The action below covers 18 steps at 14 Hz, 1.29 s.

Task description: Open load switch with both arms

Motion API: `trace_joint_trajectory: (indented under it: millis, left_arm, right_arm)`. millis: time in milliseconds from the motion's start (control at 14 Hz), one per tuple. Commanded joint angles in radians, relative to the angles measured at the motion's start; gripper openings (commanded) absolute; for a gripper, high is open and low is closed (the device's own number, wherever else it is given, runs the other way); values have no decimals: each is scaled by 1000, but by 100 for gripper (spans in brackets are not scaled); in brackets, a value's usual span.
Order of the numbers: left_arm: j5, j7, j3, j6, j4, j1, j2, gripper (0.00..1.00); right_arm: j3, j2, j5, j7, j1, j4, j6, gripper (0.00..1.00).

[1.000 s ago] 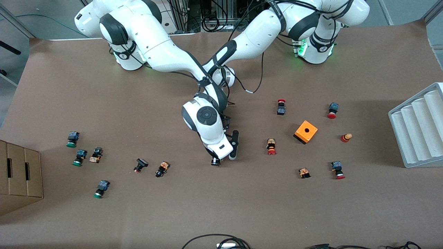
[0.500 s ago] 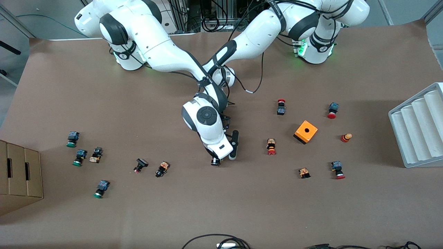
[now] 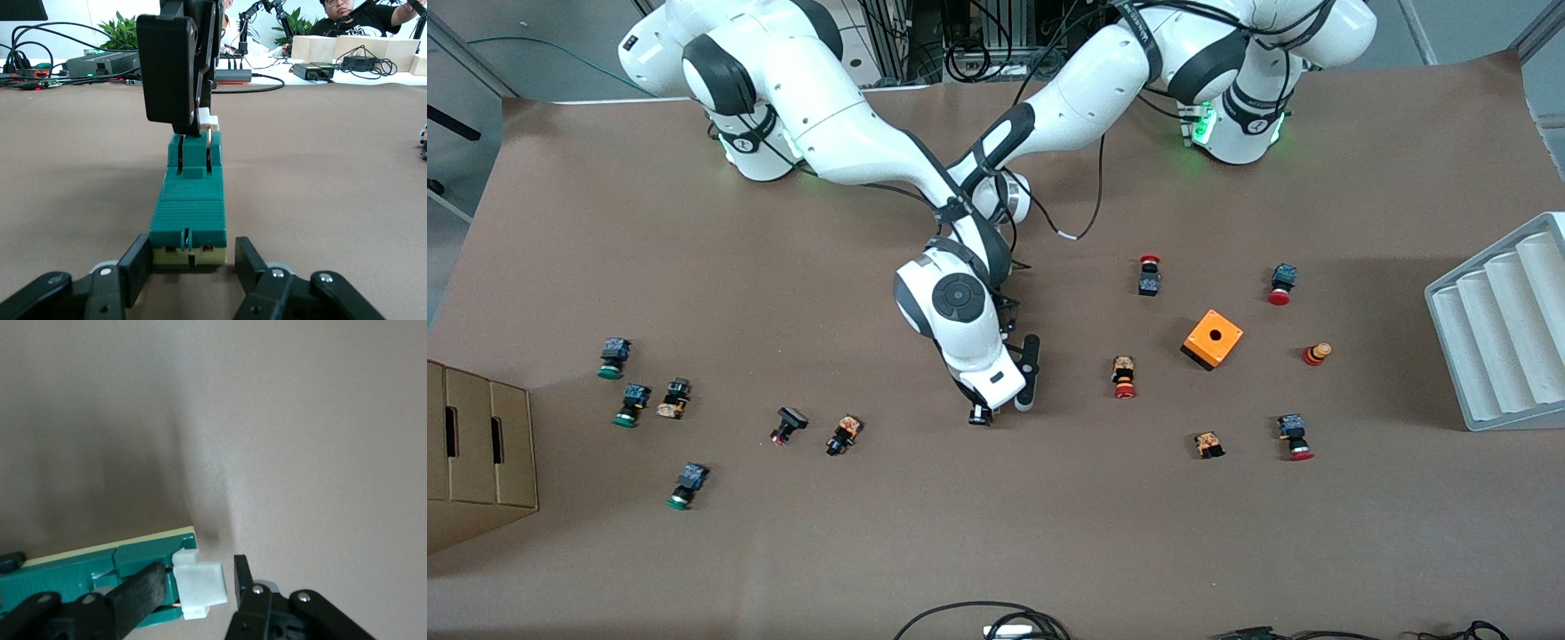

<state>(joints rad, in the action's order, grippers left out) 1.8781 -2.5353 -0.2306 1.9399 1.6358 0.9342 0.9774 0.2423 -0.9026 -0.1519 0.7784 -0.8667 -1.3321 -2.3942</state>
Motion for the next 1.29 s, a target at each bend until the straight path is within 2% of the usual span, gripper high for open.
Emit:
trace_joint_trajectory:
  millis: [0,1214]
  left_arm:
    - [7,-23,10,11,-17,-2,30,58]
    - [7,-23,10,11,-17,-2,29,58]
  right_arm:
    - [9,36,14,25,-9,-36,24,50]
    - [8,44,12,33,-8,-41,35,47]
